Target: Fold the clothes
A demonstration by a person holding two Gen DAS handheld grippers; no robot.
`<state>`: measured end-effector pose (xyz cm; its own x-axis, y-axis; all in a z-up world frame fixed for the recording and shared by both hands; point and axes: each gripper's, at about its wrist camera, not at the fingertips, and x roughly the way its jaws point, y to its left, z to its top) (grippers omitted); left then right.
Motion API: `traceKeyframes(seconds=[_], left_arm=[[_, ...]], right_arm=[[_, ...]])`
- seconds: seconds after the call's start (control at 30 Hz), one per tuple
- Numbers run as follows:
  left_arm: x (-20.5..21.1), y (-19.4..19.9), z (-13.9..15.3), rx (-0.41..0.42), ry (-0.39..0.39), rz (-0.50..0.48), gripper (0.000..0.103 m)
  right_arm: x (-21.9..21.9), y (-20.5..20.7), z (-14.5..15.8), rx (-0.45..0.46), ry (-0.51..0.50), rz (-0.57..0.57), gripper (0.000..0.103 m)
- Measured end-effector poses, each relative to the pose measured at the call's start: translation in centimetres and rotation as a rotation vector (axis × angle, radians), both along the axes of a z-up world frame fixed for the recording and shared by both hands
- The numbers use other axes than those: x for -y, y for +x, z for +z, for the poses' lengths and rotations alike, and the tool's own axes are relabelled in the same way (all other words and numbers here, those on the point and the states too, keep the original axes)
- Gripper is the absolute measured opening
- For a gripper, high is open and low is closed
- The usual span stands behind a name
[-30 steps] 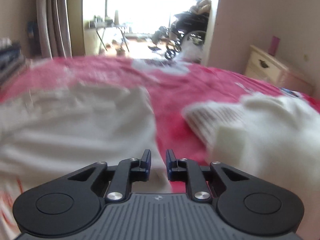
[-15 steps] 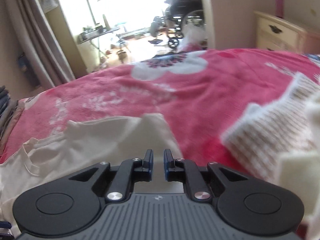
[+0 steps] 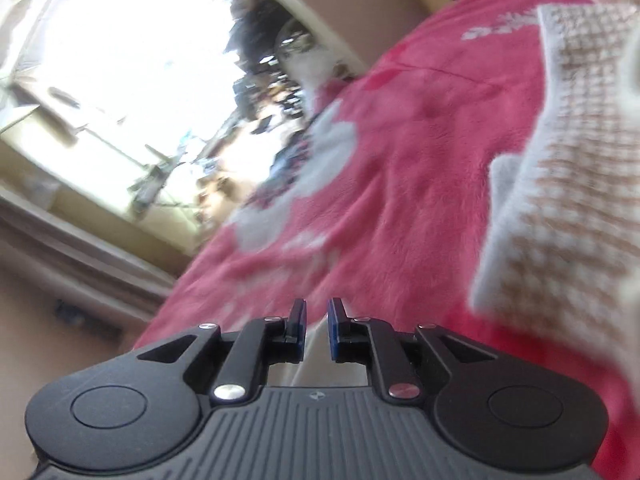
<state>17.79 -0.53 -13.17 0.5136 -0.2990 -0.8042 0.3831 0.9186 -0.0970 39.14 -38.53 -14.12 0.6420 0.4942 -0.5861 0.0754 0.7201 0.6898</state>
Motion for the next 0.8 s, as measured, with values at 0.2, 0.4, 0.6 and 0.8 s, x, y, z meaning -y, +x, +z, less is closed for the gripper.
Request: traceKeyframes(seconds=[0.2, 0.4, 0.6, 0.8], left_arm=[[-0.6, -0.3, 0.7, -0.006, 0.06, -0.043, 0.03], [-3.9, -2.0, 2.4, -0.069, 0.138, -0.016, 0.032], [-9.8, -7.7, 6.7, -0.068, 0.114, 0.14, 0.033], [-16.5, -14.9, 8.6, -0.057, 0.012, 0.391, 0.035]], right_arm=[[-6.0, -11.7, 1.3, -0.093, 0.033, 0.328, 0.014], [-15.7, -18.2, 2.9, 0.037, -0.116, 0.56, 0.014], [-23.9, -21.2, 5.5, 0.164, -0.253, 0.762, 0.014], [-30.4, -22.3, 1.1, 0.136, -0.468, 0.885, 0.012]])
